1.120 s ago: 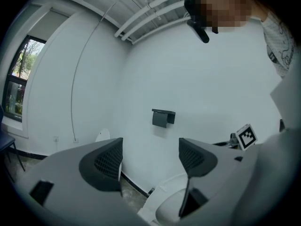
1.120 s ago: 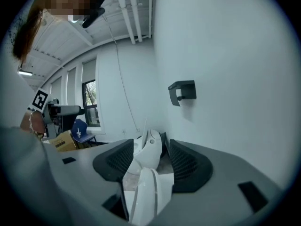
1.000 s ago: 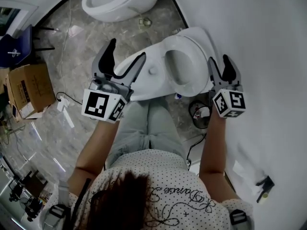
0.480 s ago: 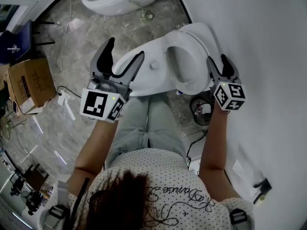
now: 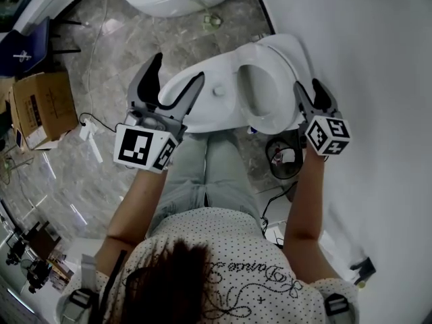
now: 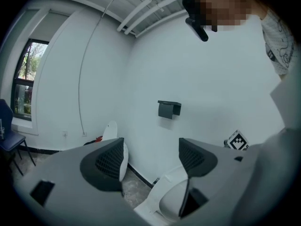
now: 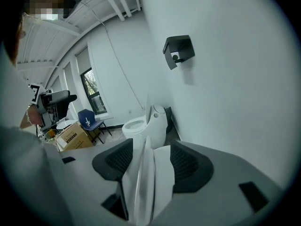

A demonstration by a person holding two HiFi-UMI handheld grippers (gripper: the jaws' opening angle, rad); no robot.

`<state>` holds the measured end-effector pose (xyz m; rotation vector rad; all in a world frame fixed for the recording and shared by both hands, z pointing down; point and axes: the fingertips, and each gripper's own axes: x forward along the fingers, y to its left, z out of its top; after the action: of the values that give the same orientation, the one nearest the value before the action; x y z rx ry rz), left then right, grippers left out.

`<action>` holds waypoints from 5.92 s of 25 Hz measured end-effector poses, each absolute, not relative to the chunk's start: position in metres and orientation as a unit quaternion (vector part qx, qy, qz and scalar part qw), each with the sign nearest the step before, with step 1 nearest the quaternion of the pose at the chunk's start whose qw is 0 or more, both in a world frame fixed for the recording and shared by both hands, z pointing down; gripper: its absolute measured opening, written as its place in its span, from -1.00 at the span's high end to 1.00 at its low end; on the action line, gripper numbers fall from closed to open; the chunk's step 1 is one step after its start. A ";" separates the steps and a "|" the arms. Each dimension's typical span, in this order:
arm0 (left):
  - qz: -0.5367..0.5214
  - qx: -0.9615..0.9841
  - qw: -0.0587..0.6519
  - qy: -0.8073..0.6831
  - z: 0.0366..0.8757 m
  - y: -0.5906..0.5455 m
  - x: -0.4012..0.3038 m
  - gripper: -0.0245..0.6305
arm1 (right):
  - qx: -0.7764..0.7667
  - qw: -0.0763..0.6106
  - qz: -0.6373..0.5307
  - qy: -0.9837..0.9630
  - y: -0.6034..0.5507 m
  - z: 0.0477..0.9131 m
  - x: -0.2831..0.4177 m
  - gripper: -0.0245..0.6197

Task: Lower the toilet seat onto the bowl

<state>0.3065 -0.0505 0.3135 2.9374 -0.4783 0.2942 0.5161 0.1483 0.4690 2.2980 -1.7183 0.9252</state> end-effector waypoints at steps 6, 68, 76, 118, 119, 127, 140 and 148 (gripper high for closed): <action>0.098 0.977 0.079 -0.174 0.315 -0.053 0.288 -0.17 | 0.747 0.074 0.315 -0.580 0.145 0.469 0.512 0.11; 0.100 0.935 0.136 -0.312 0.381 -0.207 -0.053 -0.16 | 0.566 0.208 0.397 -0.692 -0.037 0.545 0.128 0.61; 0.106 0.922 0.147 -0.341 0.402 -0.207 -0.086 -0.16 | 0.546 0.225 0.394 -0.704 -0.050 0.572 0.099 0.60; 0.155 0.871 0.189 -0.427 0.532 -0.187 -0.189 -0.16 | 0.447 0.332 0.390 -0.733 -0.106 0.798 -0.023 0.77; 0.156 0.870 0.189 -0.428 0.534 -0.188 -0.192 -0.16 | 0.448 0.337 0.391 -0.730 -0.106 0.806 -0.025 0.78; 0.165 0.861 0.199 -0.438 0.557 -0.195 -0.212 -0.16 | 0.443 0.371 0.395 -0.714 -0.108 0.854 -0.029 0.89; 0.164 0.858 0.203 -0.442 0.564 -0.199 -0.217 -0.16 | 0.443 0.377 0.410 -0.703 -0.106 0.879 -0.025 0.89; 0.157 0.867 0.203 -0.427 0.550 -0.203 -0.207 -0.16 | 0.442 0.372 0.434 -0.691 -0.106 0.872 -0.020 0.89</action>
<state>-0.2066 -0.2034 0.5504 2.4197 -1.1915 0.4389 -0.0197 -0.1064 0.8716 1.1339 -1.7725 1.1120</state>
